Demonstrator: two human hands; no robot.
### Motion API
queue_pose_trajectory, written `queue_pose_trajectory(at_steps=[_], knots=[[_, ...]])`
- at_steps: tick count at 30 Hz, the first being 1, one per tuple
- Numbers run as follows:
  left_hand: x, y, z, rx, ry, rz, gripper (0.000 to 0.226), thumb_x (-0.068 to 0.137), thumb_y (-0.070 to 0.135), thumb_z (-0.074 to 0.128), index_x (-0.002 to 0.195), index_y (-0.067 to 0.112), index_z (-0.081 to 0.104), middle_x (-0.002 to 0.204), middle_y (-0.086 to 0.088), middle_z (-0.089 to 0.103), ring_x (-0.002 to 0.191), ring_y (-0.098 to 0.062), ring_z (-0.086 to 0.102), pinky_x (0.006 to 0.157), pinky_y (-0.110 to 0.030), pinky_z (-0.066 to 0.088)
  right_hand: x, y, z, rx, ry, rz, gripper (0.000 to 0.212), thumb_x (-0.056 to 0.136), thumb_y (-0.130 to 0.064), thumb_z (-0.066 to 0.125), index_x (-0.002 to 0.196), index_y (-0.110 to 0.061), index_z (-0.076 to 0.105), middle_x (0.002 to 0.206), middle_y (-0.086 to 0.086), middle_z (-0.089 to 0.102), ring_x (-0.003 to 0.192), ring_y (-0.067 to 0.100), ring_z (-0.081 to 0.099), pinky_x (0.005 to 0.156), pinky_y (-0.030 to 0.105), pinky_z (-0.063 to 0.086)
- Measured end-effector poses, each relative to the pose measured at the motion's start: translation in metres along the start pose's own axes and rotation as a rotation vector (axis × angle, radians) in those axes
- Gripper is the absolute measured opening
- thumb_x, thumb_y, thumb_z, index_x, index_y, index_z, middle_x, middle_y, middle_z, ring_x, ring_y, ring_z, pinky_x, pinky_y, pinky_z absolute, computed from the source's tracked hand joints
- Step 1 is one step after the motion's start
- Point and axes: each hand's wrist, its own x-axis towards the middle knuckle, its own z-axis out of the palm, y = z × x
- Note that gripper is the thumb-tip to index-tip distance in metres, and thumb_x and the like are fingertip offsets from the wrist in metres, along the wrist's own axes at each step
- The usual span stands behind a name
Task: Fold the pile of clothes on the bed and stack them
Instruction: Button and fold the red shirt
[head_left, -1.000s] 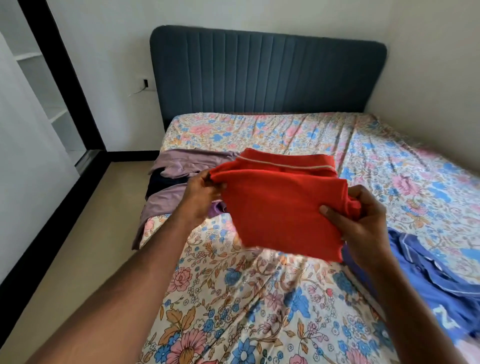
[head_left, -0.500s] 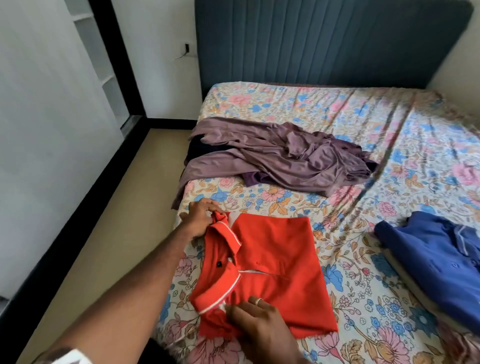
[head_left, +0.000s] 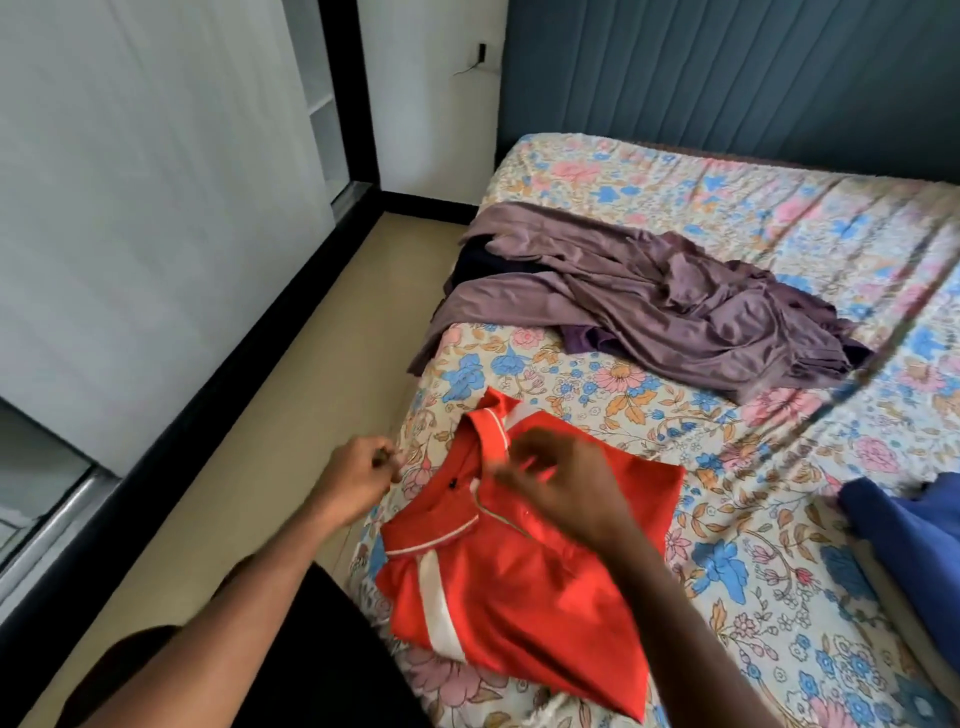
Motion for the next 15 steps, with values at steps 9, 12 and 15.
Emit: queue_pose_trajectory(at_steps=[9, 12, 15], knots=[[-0.093, -0.021, 0.035, -0.458, -0.226, -0.316, 0.061, 0.089, 0.075, 0.042, 0.110, 0.029, 0.076, 0.104, 0.010, 0.077, 0.103, -0.009, 0.069, 0.099, -0.030, 0.047, 0.086, 0.071, 0.009, -0.422, -0.179, 0.331, 0.077, 0.083, -0.071, 0.062, 0.135, -0.015, 0.051, 0.134, 0.012, 0.058, 0.124, 0.035, 0.055, 0.104, 0.053, 0.045], [-0.100, -0.020, 0.040, -0.556, -0.272, -0.264, 0.071, 0.066, 0.067, 0.082, 0.115, 0.016, 0.074, 0.106, 0.003, 0.077, 0.102, -0.015, 0.073, 0.100, -0.038, 0.053, 0.084, 0.070, 0.009, -0.276, -0.181, 0.381, 0.089, 0.060, -0.075, 0.070, 0.127, -0.017, 0.056, 0.126, 0.010, 0.065, 0.112, 0.031, 0.062, 0.099, 0.048, 0.050], [-0.104, -0.019, 0.058, -0.564, -0.127, -0.251, 0.056, 0.060, 0.037, 0.094, 0.107, 0.015, 0.075, 0.099, -0.001, 0.079, 0.096, -0.019, 0.075, 0.094, -0.042, 0.056, 0.075, 0.078, 0.013, -0.232, -0.122, 0.371, 0.076, 0.070, -0.069, 0.075, 0.124, -0.018, 0.063, 0.121, 0.009, 0.068, 0.110, 0.031, 0.064, 0.097, 0.047, 0.051]])
